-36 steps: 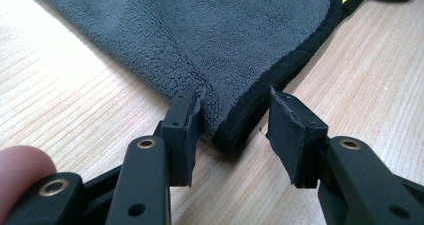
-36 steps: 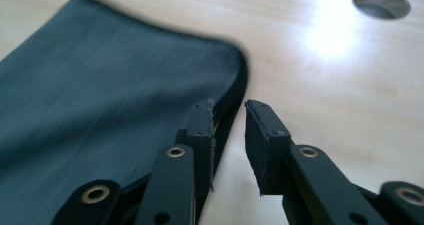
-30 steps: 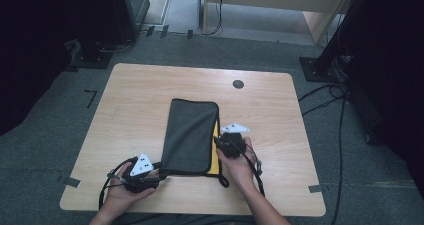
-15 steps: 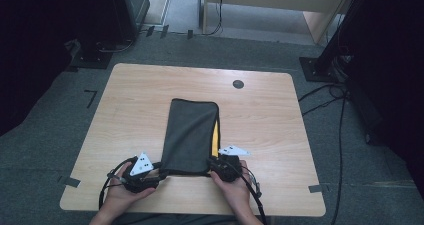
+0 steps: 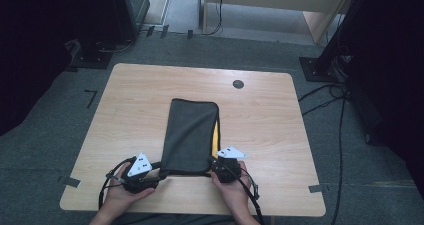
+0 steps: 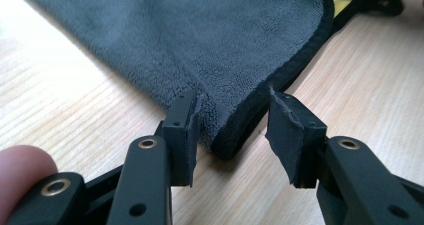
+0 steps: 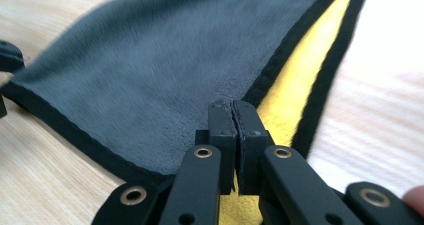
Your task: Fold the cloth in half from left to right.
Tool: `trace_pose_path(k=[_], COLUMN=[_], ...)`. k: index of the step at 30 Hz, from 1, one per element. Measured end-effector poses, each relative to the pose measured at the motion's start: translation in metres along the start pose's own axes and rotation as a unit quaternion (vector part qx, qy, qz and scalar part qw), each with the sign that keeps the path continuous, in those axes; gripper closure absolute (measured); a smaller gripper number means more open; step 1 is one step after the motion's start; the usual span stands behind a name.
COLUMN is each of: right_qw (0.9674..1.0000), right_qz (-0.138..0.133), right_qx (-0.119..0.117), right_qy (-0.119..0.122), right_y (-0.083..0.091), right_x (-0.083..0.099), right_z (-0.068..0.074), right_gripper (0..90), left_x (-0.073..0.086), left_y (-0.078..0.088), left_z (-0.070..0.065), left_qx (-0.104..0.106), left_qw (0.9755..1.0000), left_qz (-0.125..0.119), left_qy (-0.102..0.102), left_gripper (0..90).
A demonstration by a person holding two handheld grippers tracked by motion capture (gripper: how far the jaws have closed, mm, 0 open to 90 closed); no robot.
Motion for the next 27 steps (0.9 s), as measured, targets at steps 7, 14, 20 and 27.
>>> trace_pose_path(k=[7,14,20,27], right_qw=[1.0000,0.9994,0.9986,0.9995], right_qz=[0.001,0.028,0.043,0.013], right_qx=[0.006,0.022,0.031,0.026], right_qy=[0.001,-0.001,0.000,-0.011], right_y=[0.022,0.023,0.018,0.026], right_x=[-0.003,0.011,0.018,-0.002], right_z=[-0.007,-0.017,-0.019,-0.028], right_gripper=[88.3,88.2,83.8,70.6], left_x=[-0.001,0.002,0.007,0.009], left_y=[0.001,-0.001,-0.007,-0.005], left_z=[-0.005,-0.009,-0.010,-0.011], left_qx=[0.010,0.018,0.007,0.004], left_qw=[0.9999,0.9994,0.9981,0.9953], left_qz=[-0.005,0.006,0.032,0.039], left_qy=[-0.011,-0.029,-0.052,-0.089], left_gripper=[55.7,61.4,74.9,84.3])
Point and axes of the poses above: each handheld gripper's, and its own axes: y roughly backward along the jaws, x roughly out of its underside, z roughly to its left, the point moved 6 cm from there along -y, roughly forward along the jaws, and after that the axes turned 10 degrees about -x, right-handed, at the moved point
